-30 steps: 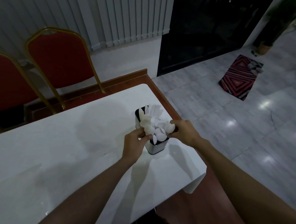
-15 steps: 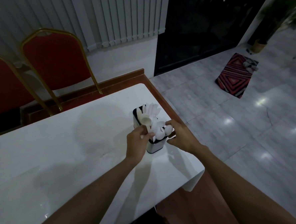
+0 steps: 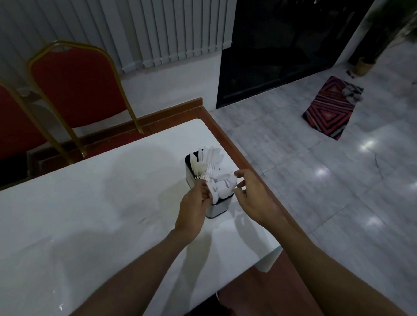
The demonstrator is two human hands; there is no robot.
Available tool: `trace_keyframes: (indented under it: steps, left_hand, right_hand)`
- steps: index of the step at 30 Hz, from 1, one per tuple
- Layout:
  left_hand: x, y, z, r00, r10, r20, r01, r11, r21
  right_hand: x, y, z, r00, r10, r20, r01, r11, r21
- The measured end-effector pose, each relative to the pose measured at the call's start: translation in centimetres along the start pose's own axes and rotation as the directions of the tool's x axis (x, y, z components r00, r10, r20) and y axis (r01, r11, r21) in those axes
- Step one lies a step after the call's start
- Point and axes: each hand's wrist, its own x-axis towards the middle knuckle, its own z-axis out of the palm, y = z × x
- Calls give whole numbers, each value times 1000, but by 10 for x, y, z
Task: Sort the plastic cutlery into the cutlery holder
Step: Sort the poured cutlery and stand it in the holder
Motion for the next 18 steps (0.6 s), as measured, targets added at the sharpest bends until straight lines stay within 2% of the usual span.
trace_keyframes:
  steps: [2,6,9,12,18]
  left_hand:
    - [-1,-3,-1,1000,19,-19,-19,1000,23]
    - [-1,-9,-6,993,112,-20,-107,978,181]
    - [2,-11,-11,995,93,-34,-86,980,178]
    - [1,-14,-11,992,122,16,-123,972,200]
    - [3,-32,-18,993,120,-5,-117,979,168]
  right_hand:
    - [-4,2,1,999,-36,-13,35,998,-60]
    - [-6,9,10,995,-99,-18,96,988,-119]
    - [-5,17,21,1000,-18,5,18,999,-43]
    - [-10,22,27,997,74,9,-74,997,-3]
    - [-21,24,41,975,180,131,-176,984,-38]
